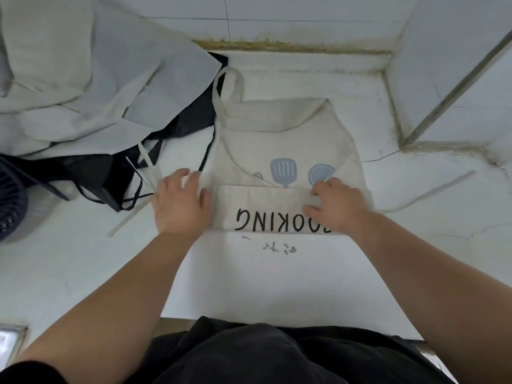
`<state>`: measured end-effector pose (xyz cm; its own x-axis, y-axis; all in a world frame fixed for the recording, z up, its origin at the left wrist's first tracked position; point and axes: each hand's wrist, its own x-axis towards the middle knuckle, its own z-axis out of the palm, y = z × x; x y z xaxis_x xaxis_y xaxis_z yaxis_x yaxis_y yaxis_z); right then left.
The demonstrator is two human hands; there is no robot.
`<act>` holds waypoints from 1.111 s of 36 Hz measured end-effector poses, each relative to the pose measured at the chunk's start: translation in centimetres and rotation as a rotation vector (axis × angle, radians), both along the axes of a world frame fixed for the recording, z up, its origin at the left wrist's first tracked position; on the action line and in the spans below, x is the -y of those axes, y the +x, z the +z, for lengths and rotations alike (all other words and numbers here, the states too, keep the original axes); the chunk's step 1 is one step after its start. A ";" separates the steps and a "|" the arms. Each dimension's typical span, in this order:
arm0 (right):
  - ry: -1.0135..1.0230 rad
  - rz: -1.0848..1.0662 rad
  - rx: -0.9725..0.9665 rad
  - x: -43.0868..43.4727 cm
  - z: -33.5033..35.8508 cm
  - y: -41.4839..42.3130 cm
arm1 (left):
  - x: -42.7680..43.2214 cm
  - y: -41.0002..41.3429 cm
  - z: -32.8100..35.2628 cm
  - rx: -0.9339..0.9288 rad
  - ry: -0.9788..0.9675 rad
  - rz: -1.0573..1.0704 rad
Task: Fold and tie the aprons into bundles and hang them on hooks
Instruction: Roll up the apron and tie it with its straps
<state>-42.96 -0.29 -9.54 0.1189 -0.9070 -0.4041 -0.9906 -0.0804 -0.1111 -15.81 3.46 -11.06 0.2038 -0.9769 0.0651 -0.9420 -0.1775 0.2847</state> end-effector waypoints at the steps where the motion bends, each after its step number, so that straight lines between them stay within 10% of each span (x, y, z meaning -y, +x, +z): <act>1: -0.005 0.013 0.038 -0.3 -0.2 0.0 | 0.1 -0.5 0.2 -0.037 -0.027 -0.119; 10: 0.012 0.007 -0.063 0.4 -0.2 -2.3 | 2.0 -4.5 -0.3 -0.026 0.374 -0.215; 20: -0.046 -0.026 -0.052 0.7 -0.3 -2.8 | 1.4 -4.7 -1.0 0.048 0.260 -0.058; 25: -0.067 0.075 0.065 -0.4 -0.3 -2.8 | 0.3 -6.0 -0.8 -0.014 0.065 -0.485; 30: 0.152 0.227 0.025 -1.0 -0.1 -3.3 | -0.6 -7.2 -0.7 -0.055 0.447 -0.499; 40: 0.087 0.207 0.100 0.2 1.3 -3.2 | 1.2 -7.0 1.3 0.169 0.458 -0.529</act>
